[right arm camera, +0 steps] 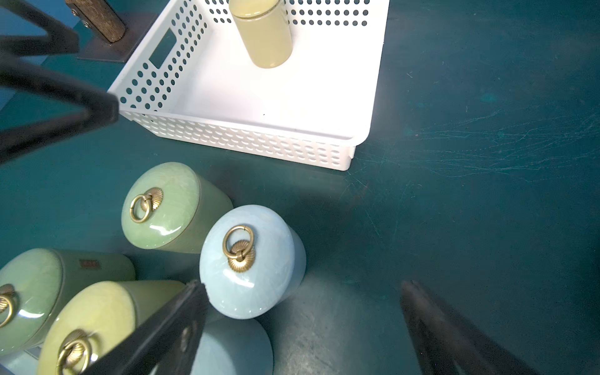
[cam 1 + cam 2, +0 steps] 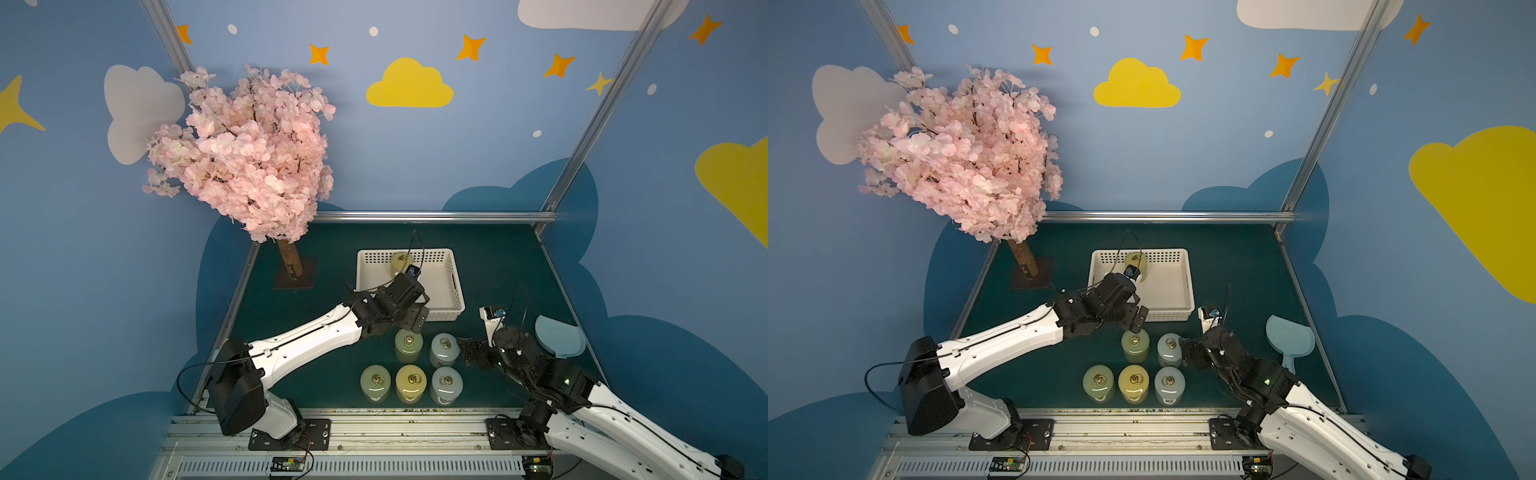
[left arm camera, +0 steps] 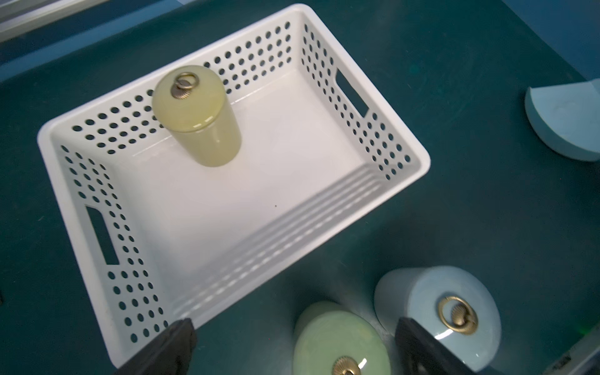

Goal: Take the tea canister out of the basket
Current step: Place the tea canister at the center of the board, then pick up the tea canister from the basket.

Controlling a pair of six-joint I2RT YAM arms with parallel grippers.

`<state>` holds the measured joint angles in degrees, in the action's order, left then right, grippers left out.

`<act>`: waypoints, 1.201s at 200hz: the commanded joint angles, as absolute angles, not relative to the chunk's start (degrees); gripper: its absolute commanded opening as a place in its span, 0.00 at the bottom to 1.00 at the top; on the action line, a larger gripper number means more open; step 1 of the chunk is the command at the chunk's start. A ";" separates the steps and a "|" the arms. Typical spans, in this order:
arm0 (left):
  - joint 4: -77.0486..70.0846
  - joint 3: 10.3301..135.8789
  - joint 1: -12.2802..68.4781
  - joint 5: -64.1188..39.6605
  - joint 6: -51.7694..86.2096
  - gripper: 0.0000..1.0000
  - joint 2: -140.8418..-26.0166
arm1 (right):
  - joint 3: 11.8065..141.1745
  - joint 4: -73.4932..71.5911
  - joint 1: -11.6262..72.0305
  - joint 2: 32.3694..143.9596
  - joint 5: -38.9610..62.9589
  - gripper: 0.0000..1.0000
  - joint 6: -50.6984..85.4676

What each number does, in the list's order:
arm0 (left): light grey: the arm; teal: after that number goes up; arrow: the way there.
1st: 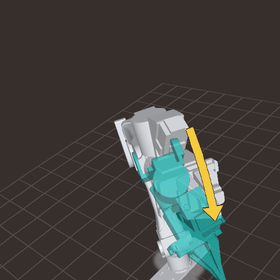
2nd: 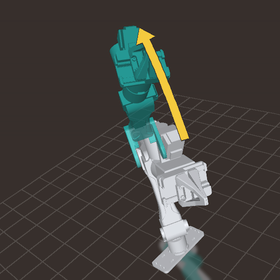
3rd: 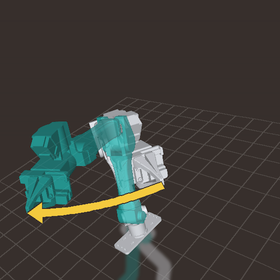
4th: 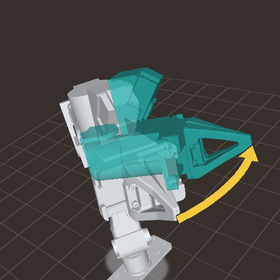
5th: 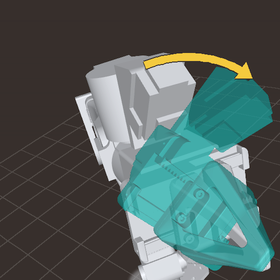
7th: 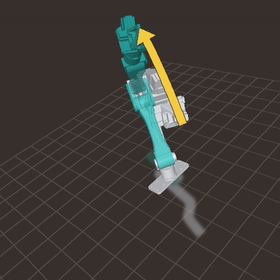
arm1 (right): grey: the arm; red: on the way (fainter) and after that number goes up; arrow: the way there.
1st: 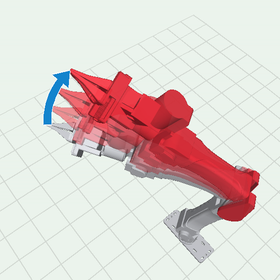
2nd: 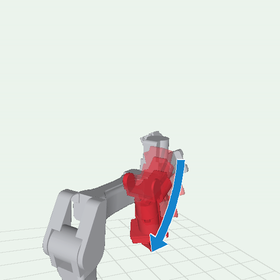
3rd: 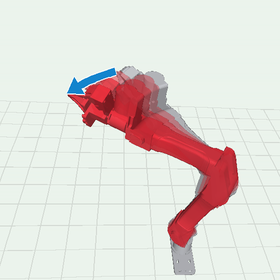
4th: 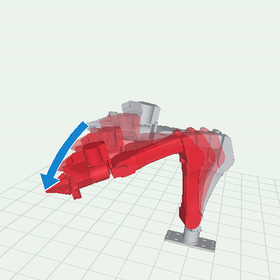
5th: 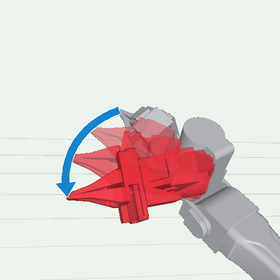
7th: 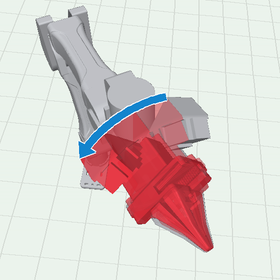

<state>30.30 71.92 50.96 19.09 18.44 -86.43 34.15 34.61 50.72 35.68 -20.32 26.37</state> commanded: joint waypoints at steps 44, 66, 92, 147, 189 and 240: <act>25.03 77.11 42.22 16.67 17.40 1.00 -95.00 | 33.66 34.83 50.54 35.06 -19.87 0.98 24.81; 24.02 79.43 39.79 15.75 16.90 1.00 -99.00 | 33.28 34.00 50.54 34.98 -19.22 0.98 24.46; 22.29 81.90 38.09 15.71 16.44 1.00 -103.06 | 32.61 32.84 50.54 35.31 -19.38 0.98 23.83; 19.30 87.95 35.27 15.53 16.10 1.00 -111.21 | 31.81 31.41 50.47 36.51 -19.96 0.98 23.03; 18.94 92.20 34.25 15.76 15.93 1.00 -116.27 | 31.66 31.16 50.27 35.47 -20.35 0.99 22.68; 18.54 95.51 33.49 15.83 15.91 1.00 -120.43 | 31.55 30.47 50.10 35.68 -19.86 0.99 22.50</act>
